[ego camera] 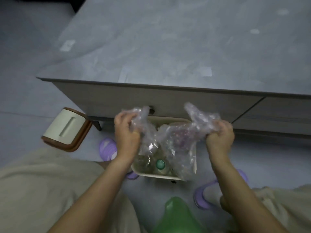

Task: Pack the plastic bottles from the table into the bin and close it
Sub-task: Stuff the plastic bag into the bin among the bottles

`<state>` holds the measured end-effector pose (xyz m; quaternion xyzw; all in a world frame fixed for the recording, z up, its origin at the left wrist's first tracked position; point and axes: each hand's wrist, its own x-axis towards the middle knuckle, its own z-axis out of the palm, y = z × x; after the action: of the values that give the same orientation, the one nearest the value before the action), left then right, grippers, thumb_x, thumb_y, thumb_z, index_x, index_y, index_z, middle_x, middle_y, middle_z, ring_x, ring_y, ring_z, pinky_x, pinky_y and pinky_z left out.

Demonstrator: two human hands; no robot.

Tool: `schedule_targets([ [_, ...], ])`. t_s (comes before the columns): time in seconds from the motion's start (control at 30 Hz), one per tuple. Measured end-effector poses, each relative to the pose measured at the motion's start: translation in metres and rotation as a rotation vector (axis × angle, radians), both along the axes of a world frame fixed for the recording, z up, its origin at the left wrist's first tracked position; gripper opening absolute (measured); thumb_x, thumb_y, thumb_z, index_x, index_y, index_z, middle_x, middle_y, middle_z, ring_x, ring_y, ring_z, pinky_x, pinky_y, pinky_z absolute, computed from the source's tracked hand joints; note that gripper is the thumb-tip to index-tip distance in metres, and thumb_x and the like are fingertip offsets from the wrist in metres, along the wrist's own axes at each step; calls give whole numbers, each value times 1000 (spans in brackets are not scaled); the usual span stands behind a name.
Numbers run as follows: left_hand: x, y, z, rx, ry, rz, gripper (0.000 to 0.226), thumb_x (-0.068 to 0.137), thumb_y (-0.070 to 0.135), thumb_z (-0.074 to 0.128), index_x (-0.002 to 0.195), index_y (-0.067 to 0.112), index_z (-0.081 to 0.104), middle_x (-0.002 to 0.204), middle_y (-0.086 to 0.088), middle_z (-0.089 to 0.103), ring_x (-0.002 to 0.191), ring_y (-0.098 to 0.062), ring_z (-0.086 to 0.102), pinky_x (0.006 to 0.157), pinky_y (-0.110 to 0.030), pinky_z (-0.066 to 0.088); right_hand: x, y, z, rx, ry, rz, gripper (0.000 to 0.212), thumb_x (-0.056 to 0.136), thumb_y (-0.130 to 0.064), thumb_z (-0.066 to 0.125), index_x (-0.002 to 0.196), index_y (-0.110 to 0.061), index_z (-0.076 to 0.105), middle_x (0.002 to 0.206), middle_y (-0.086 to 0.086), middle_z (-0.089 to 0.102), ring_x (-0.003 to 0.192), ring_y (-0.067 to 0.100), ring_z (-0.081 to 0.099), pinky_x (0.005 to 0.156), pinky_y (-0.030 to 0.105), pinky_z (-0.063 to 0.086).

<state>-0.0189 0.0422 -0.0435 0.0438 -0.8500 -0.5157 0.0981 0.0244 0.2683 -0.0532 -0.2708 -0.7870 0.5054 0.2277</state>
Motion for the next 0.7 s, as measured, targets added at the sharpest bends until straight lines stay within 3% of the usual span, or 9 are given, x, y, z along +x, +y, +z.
schedule_targets([
  [0.07,15,9,-21,-449,83,-174,31,70,-1,58,90,21,66,103,-14,51,95,-30,49,80,-40,44,7,-26,-11,385,-69,367,30,68,-2,50,91,-2,68,99,16,56,85,24,53,73,13,44],
  [0.17,35,16,-51,-637,-149,-479,12,78,10,45,78,10,57,88,-13,55,85,-34,54,70,-41,45,30,-56,-35,715,-324,912,30,66,-27,47,76,-9,68,81,14,66,68,33,64,58,31,52],
  [0.2,41,18,-58,-678,-266,-579,12,82,12,45,82,9,57,92,-11,55,89,-34,56,74,-42,46,36,-60,-43,801,-444,1035,38,67,-37,44,75,-10,70,76,11,67,68,32,65,60,33,53],
  [0.27,48,21,-62,-887,-356,-747,14,82,13,54,95,8,59,106,-12,55,99,-34,57,81,-41,49,40,-68,-46,915,-636,1182,55,77,-51,38,97,-11,70,93,11,70,89,31,62,81,39,50],
  [0.33,52,23,-58,-963,-382,-838,24,81,20,59,104,11,59,112,-13,60,104,-33,58,84,-39,49,33,-68,-40,969,-703,1275,54,86,-51,38,111,-11,64,113,13,66,106,32,56,93,39,42],
  [0.43,44,27,-56,-933,-475,-889,37,85,27,53,118,13,52,119,-14,62,111,-34,56,89,-39,47,0,-70,-35,901,-950,1357,35,90,-38,47,112,-15,62,122,9,63,112,28,56,93,37,44],
  [0.57,18,45,-62,-949,-682,-945,35,87,25,51,119,13,57,124,-14,62,112,-34,58,90,-39,48,-36,-68,-59,781,-1259,1490,41,91,-25,55,130,-13,51,136,8,53,122,28,50,103,39,40],
  [0.63,8,57,-69,-983,-760,-1004,35,86,16,56,120,8,58,126,-15,62,113,-32,59,92,-36,47,-40,-68,-70,744,-1276,1457,39,90,-16,56,129,-11,52,136,10,53,120,27,51,104,39,39],
  [0.7,-2,65,-76,-978,-836,-1042,36,84,12,60,120,7,59,127,-15,62,112,-31,60,92,-36,47,-34,-64,-67,722,-1194,1396,33,89,-16,57,122,-12,58,126,9,60,110,25,57,96,34,43],
])
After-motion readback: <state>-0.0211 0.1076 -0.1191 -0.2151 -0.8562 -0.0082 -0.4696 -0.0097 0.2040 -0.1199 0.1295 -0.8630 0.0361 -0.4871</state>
